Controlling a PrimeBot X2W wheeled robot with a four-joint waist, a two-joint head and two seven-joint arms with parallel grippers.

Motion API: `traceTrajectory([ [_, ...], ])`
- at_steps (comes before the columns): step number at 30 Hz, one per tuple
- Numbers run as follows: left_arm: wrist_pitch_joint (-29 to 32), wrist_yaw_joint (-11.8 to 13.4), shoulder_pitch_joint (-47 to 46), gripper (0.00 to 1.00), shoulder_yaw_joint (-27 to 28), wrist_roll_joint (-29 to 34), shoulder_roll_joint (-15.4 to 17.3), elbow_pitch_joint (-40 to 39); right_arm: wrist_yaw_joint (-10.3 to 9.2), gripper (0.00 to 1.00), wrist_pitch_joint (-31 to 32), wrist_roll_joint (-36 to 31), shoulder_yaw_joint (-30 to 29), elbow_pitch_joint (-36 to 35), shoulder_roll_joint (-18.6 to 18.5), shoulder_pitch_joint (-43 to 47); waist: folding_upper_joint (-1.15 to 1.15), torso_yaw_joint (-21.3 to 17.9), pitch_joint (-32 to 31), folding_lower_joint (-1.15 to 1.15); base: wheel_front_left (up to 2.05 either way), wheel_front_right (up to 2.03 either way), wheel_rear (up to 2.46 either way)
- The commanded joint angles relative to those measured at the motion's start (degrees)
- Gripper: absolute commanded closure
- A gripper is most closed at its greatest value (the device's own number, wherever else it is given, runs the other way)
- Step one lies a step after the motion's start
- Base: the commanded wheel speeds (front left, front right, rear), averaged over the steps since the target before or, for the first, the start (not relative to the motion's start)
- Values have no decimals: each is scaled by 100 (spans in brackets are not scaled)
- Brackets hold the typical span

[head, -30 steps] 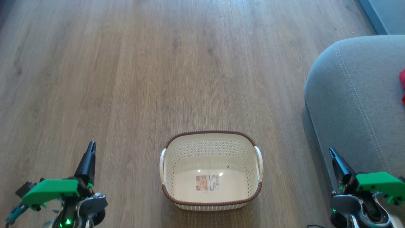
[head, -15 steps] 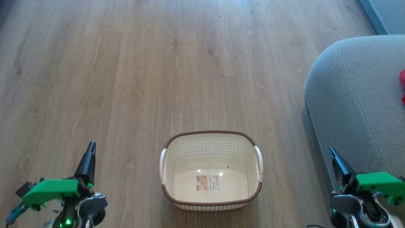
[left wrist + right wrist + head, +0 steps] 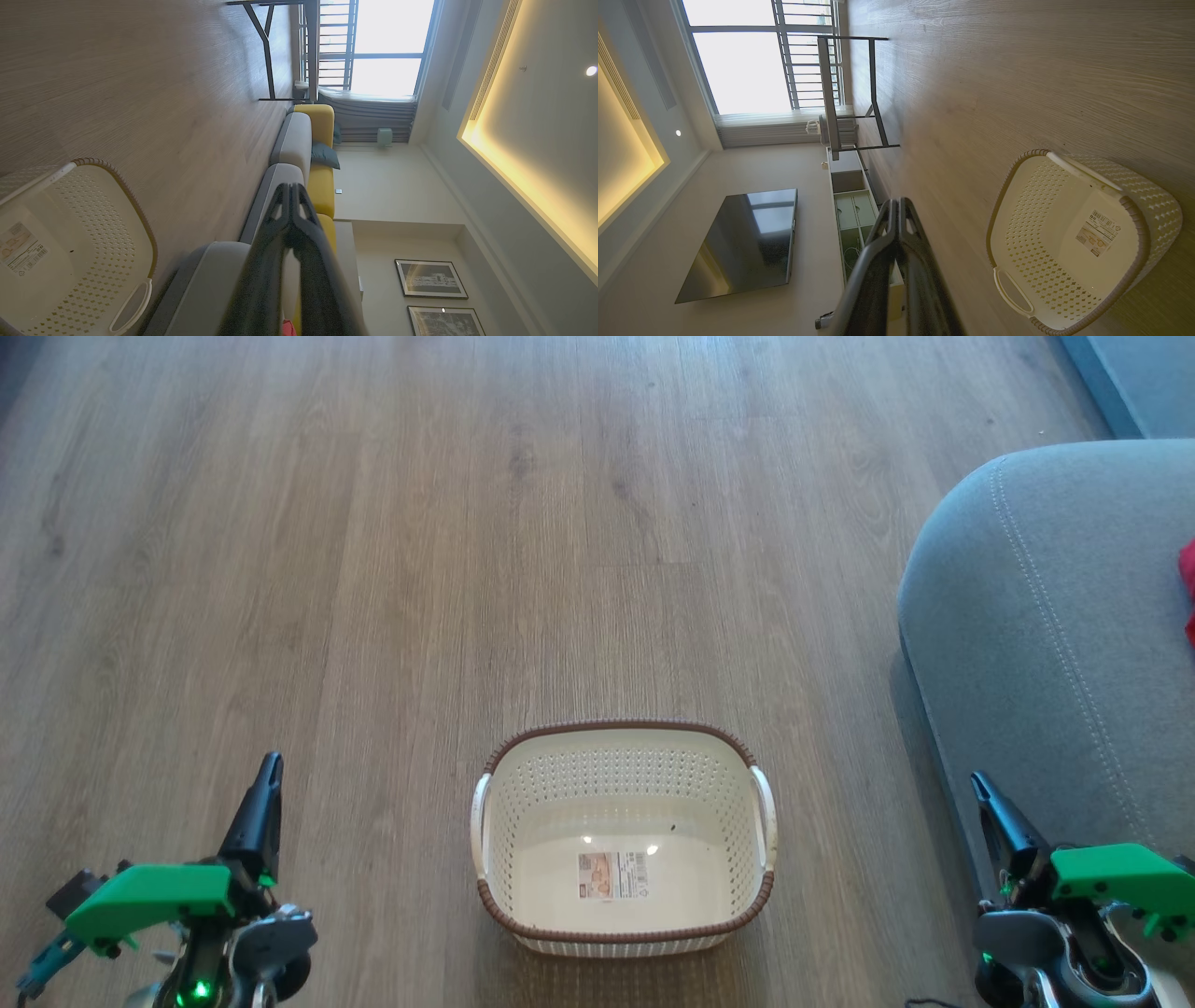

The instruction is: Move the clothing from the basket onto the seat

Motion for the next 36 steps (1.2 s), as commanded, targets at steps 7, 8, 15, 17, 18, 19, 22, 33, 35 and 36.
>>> traceTrajectory([
  [7, 42, -38, -319, 100, 205, -23, 26, -198, 40, 100, 45, 31, 94, -234, -30, -290, 0, 0, 0, 0, 0, 0, 0],
  [8, 42, -38, -319, 100, 205, -23, 26, -198, 40, 100, 45, 31, 94, -234, -30, -290, 0, 0, 0, 0, 0, 0, 0],
  [15, 42, -38, -319, 100, 205, -23, 26, -198, 40, 100, 45, 31, 94, -234, -30, -290, 0, 0, 0, 0, 0, 0, 0],
  [17, 42, -38, -319, 100, 205, -23, 26, -198, 40, 100, 46, 30, 93, -234, -30, -290, 0, 0, 0, 0, 0, 0, 0],
  [18, 41, -38, -319, 100, 205, -23, 26, -198, 40, 100, 46, 30, 93, -234, -30, -290, 0, 0, 0, 0, 0, 0, 0],
  [19, 41, -38, -319, 100, 205, -23, 26, -198, 40, 100, 46, 30, 93, -234, -30, -290, 0, 0, 0, 0, 0, 0, 0],
  [22, 41, -38, -319, 100, 205, -23, 26, -198, 40, 100, 46, 30, 93, -234, -30, -290, 0, 0, 0, 0, 0, 0, 0],
  [33, 41, -38, -319, 100, 205, -23, 26, -198, 40, 100, 46, 29, 92, -234, -29, -290, 0, 0, 0, 0, 0, 0, 0],
  [35, 41, -38, -319, 100, 205, -23, 26, -198, 40, 100, 47, 29, 92, -234, -29, -290, 0, 0, 0, 0, 0, 0, 0],
  [36, 41, -38, -319, 100, 205, -23, 26, -198, 40, 100, 47, 29, 92, -234, -29, -290, 0, 0, 0, 0, 0, 0, 0],
])
